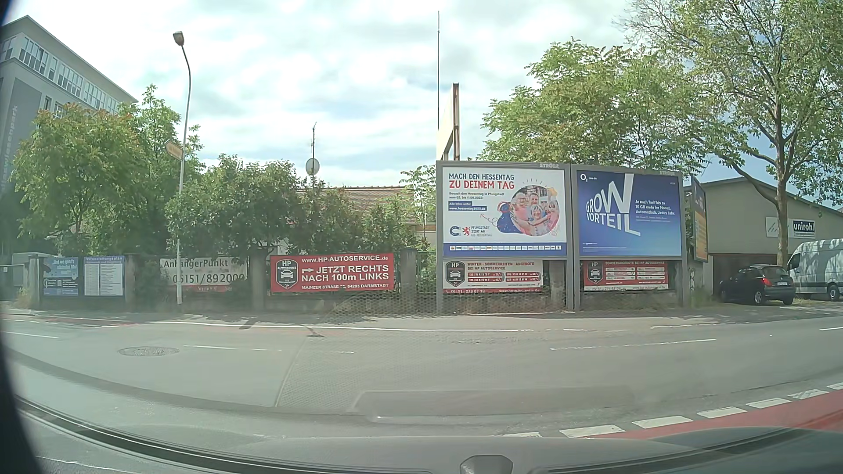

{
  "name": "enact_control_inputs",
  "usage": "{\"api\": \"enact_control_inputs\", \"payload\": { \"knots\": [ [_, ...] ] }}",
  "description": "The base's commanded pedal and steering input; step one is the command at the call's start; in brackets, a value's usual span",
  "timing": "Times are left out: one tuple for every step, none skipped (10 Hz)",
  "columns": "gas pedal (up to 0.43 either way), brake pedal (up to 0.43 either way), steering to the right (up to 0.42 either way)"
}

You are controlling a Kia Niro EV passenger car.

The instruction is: Follow the waypoints while adhering to traffic rules and regulations

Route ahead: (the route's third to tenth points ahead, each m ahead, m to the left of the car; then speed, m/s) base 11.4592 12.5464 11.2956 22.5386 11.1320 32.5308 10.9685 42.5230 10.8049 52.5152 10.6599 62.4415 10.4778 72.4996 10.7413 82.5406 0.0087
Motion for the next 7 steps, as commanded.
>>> {"api": "enact_control_inputs", "payload": {
  "knots": [
    [0.0,0.287,-0.22],
    [0.0,0.28,-0.22],
    [0.0,0.28,-0.22],
    [0.0,0.28,-0.22],
    [0.0,0.287,-0.22],
    [0.0,0.287,-0.22],
    [0.0,0.28,-0.22]
  ]
}}
